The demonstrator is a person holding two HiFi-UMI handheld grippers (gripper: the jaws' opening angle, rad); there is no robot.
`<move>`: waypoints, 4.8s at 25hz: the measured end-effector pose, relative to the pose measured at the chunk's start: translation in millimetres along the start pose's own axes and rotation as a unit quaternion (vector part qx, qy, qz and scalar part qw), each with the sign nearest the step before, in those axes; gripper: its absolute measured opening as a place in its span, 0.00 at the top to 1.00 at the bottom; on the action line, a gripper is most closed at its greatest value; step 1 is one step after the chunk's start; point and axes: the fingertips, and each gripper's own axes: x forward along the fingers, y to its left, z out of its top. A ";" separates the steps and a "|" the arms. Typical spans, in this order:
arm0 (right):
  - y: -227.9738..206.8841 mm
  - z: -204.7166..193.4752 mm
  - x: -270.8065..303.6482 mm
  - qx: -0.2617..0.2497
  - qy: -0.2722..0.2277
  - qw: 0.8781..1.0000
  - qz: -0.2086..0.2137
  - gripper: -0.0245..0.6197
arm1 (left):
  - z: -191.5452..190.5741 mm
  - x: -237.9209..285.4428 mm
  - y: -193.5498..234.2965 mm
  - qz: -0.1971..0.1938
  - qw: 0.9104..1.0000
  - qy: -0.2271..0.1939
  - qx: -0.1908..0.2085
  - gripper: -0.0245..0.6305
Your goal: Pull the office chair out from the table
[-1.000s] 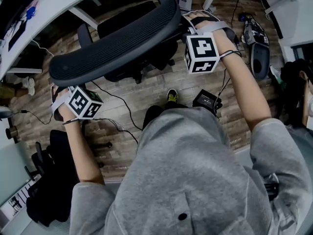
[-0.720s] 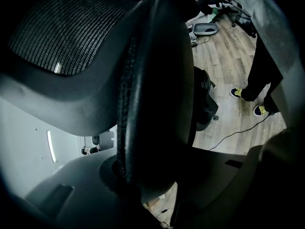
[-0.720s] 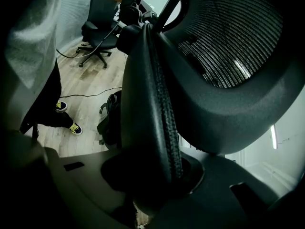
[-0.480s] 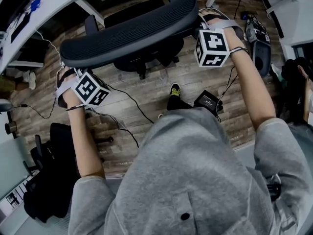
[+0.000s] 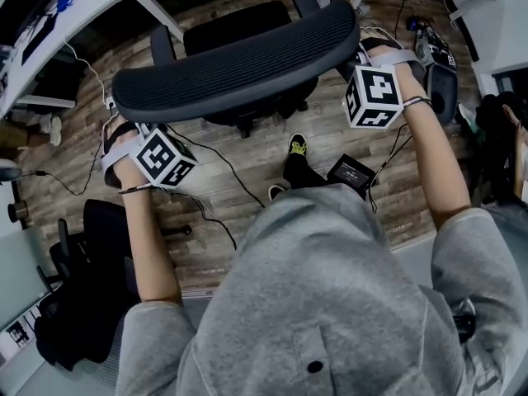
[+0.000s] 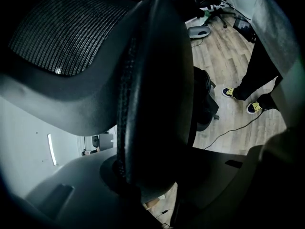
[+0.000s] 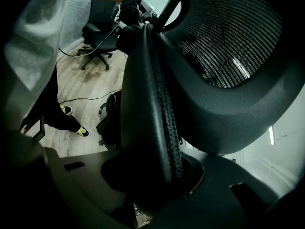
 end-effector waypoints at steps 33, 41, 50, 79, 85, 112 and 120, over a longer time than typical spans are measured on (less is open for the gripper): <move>106.4 20.8 -110.5 0.010 0.005 1.000 -0.012 0.76 | -27.5 -114.7 -93.7 0.008 1.000 -0.008 -0.002 0.71; 120.4 22.6 -127.7 0.003 -0.001 1.000 -0.014 0.76 | -31.3 -137.3 -111.1 0.002 1.000 0.002 -0.004 0.71; 145.1 24.4 -149.6 -0.007 -0.013 1.000 -0.010 0.76 | -37.0 -168.6 -144.0 0.000 1.000 0.019 0.008 0.71; 227.0 48.4 -226.1 -0.019 -0.019 1.000 -0.007 0.76 | -70.9 -252.5 -218.0 0.005 0.999 0.032 -0.002 0.71; 233.9 42.7 -230.0 -0.013 -0.014 1.000 -0.005 0.76 | -63.2 -257.2 -219.6 0.008 1.000 0.016 -0.010 0.71; 248.2 37.1 -365.3 0.495 -0.195 0.835 -0.140 0.83 | -76.6 -359.8 -244.0 -0.033 0.742 -0.275 -0.611 0.93; 256.4 64.1 -368.8 0.610 -0.276 0.731 -0.130 0.90 | -6.1 -378.7 -247.1 -0.047 0.728 -0.310 -0.610 0.94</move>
